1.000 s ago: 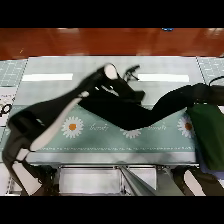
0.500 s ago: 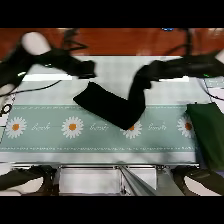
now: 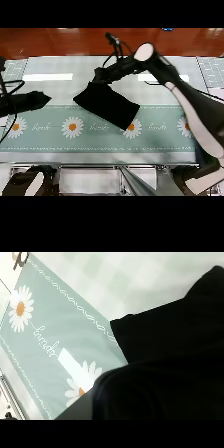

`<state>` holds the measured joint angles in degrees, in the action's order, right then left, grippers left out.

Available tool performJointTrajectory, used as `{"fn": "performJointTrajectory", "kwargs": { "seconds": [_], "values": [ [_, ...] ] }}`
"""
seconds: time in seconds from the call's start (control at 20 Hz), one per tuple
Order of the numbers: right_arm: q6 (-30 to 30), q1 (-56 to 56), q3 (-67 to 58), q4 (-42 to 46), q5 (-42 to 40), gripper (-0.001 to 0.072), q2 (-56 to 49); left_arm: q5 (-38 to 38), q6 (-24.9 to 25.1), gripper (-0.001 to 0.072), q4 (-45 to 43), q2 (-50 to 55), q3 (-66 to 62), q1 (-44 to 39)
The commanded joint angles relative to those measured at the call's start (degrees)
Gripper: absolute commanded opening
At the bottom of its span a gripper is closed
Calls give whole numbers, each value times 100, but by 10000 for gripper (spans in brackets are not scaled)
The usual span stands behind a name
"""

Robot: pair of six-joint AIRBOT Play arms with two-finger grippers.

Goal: Fold the shirts.

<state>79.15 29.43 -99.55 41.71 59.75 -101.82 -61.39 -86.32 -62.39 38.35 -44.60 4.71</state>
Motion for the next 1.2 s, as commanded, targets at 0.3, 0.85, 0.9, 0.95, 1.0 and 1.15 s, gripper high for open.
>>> {"fn": "performJointTrajectory", "kwargs": {
  "seconds": [0.3,0.85,0.9,0.95,1.0,1.15],
  "values": [
    [76,251,-669,-562,-636,410,-1222,297,11,16,461,-175,726,203],
    [319,-1886,0,2271,2861,406,1690,192,101,16,1058,-107,-918,1598],
    [496,-2052,581,2817,2555,406,2291,90,101,16,1082,-151,-940,1578],
    [686,-2216,1270,3147,2157,407,2865,-57,105,16,1082,-210,-901,1521],
    [894,-2398,2151,3294,1628,411,3484,-205,118,16,1084,-260,-809,1438],
    [1419,-2688,4848,2992,-144,416,4996,-271,118,16,1084,-424,-291,1034]
  ]
}}
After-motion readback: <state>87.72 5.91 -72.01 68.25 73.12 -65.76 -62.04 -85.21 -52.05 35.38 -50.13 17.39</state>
